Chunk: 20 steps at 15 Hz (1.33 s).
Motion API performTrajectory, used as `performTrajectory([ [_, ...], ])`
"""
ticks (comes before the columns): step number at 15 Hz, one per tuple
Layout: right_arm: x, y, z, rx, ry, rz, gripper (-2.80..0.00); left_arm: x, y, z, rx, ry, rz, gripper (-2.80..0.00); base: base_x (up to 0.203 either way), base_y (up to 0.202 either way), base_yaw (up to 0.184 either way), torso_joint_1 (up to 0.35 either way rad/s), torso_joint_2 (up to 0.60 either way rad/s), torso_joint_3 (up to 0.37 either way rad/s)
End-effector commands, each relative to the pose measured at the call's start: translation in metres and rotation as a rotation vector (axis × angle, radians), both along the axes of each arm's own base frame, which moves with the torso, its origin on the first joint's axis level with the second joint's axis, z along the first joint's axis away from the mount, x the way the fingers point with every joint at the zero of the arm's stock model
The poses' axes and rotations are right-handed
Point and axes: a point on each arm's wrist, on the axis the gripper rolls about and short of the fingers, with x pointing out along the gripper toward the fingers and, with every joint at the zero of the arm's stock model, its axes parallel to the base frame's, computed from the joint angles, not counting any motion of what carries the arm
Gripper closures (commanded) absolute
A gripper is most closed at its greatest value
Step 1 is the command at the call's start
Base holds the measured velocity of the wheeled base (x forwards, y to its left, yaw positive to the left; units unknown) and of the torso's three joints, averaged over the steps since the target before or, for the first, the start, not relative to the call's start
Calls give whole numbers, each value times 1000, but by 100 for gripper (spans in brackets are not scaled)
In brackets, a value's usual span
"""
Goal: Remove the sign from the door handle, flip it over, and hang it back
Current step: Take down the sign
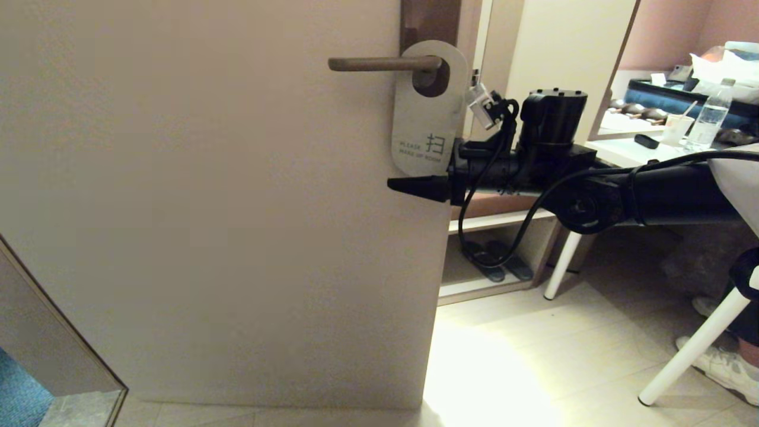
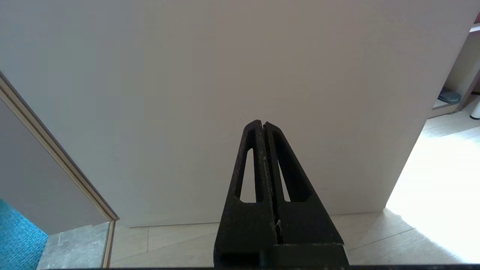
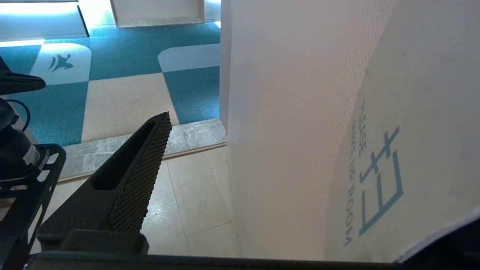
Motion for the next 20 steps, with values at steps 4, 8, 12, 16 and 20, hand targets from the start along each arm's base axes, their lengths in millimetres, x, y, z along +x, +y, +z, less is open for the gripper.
performTrajectory([
  [4,-4,-1,5,6,-16,7,0,0,0,0,0,1,0,0,0,0,0,0,0,0],
  [8,-6,-2,5,5,-17,7,0,0,0,0,0,1,0,0,0,0,0,0,0,0],
  [12,-8,-3,4,1,-11,5,0,0,0,0,0,1,0,0,0,0,0,0,0,0],
  [16,-12,-5,-1,5,-21,1,0,0,0,0,0,1,0,0,0,0,0,0,0,0],
  [20,-19,-6,0,-1,-32,3,0,0,0,0,0,1,0,0,0,0,0,0,0,0],
])
